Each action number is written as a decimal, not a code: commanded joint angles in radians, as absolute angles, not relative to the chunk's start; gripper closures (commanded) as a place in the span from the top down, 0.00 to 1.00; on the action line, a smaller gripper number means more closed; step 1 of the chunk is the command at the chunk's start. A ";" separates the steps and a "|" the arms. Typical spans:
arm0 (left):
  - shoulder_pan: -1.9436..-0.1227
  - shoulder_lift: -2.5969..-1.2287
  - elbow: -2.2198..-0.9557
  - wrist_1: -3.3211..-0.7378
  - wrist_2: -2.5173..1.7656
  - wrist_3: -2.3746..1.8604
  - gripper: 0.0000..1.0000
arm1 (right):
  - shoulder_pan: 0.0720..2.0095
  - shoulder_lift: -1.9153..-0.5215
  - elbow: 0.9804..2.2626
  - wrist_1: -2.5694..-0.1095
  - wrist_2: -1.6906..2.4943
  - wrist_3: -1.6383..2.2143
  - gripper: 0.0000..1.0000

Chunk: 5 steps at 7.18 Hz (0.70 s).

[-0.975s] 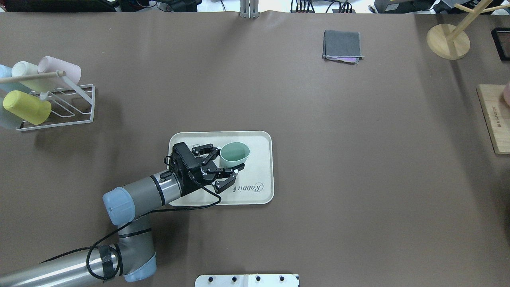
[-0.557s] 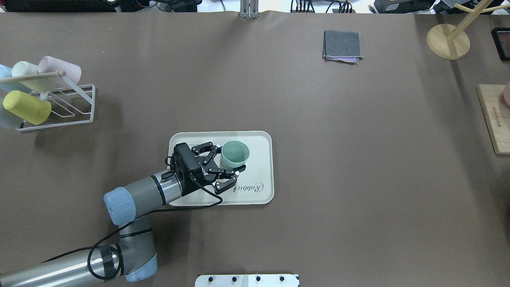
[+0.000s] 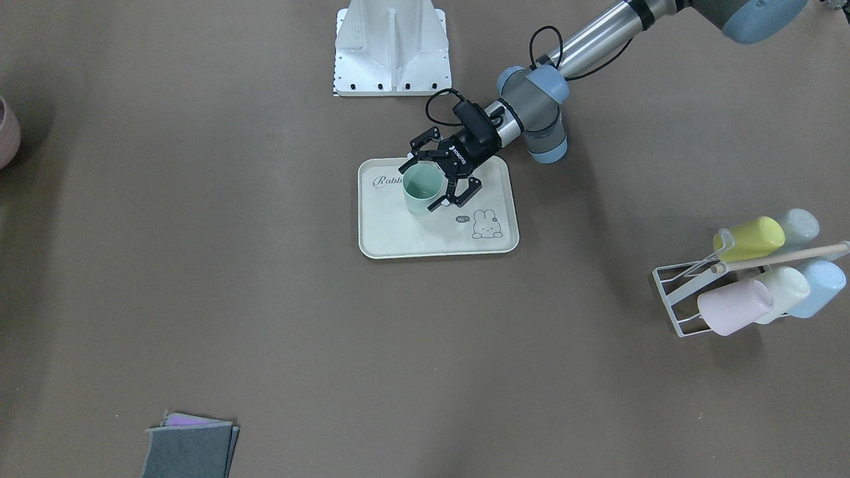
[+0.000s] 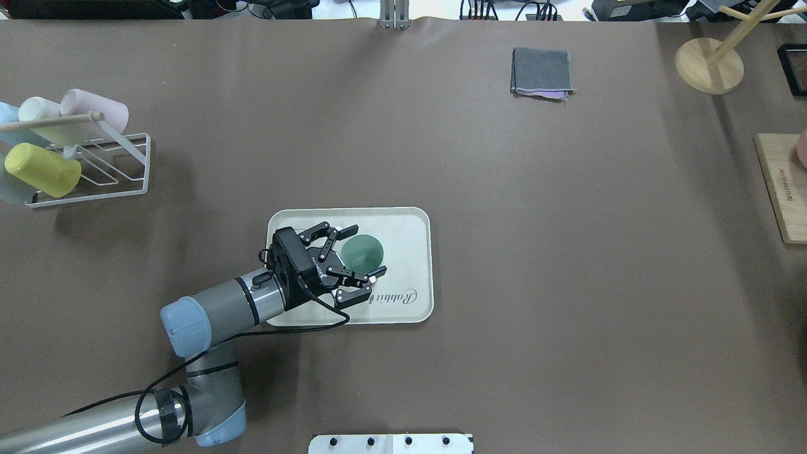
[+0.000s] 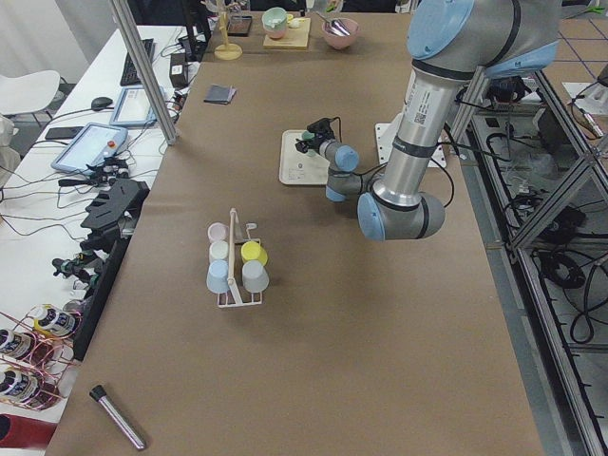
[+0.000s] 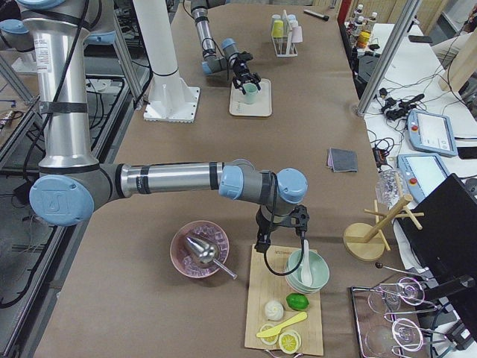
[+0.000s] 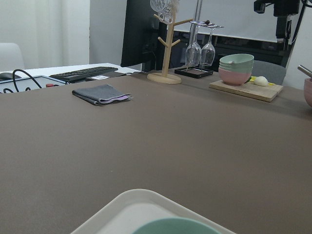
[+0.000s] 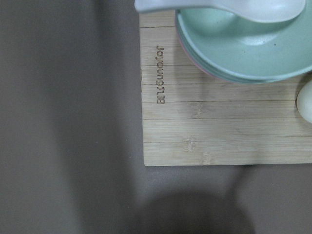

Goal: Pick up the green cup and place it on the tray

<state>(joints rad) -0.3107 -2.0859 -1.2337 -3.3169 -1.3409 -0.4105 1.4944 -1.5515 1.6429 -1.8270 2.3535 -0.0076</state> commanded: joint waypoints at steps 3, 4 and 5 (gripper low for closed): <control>-0.322 -2.008 -1.481 -3.221 -1.344 -0.406 0.98 | 1.511 -1.551 1.643 -1.827 2.358 -0.008 1.00; -0.365 -2.003 -1.584 -3.051 -1.347 -0.413 0.98 | 1.514 -1.549 1.644 -1.827 2.359 -0.009 1.00; -0.409 -2.026 -1.662 -2.825 -1.347 -0.414 0.98 | 1.514 -1.549 1.646 -1.827 2.362 -0.008 1.00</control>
<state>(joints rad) -0.3616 -2.0130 -1.5571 -3.0587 -1.3455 -0.4109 1.5124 -1.5498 1.6443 -1.8270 2.3593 -0.0083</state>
